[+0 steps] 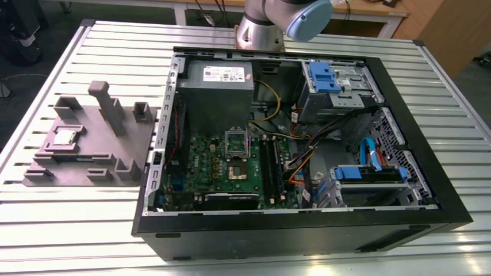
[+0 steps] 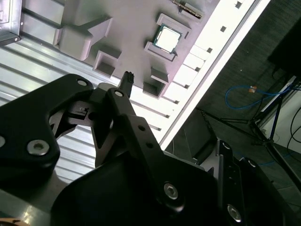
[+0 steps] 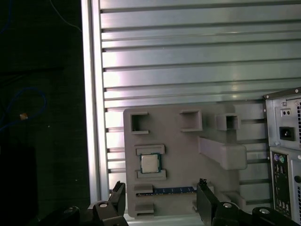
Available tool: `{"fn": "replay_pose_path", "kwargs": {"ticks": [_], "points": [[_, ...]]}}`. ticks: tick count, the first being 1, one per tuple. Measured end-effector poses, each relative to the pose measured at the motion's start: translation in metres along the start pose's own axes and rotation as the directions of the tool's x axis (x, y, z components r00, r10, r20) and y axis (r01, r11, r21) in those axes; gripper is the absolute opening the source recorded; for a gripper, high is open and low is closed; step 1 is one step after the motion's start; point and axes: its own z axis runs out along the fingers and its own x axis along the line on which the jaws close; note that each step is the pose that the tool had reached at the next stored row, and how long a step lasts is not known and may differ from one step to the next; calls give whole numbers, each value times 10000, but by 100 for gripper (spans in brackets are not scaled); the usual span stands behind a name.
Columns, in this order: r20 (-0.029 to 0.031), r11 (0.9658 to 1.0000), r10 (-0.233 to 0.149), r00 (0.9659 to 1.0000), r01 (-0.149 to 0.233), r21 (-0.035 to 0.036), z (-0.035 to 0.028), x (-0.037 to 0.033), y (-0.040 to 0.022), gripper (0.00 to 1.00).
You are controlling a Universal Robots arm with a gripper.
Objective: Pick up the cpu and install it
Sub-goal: 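Pick up the cpu and move it towards the insertion slot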
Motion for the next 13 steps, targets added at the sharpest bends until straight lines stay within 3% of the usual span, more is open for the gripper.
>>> {"fn": "replay_pose_path", "kwargs": {"ticks": [10, 11, 13], "points": [[1, 10000, 0, 10000, 0, -1, 34, 1, -1, 71], [0, 10000, 0, 10000, 0, 0, 106, 2, -5, 71], [1, 10000, 0, 10000, 0, -1, 118, 2, -5, 71]]}}
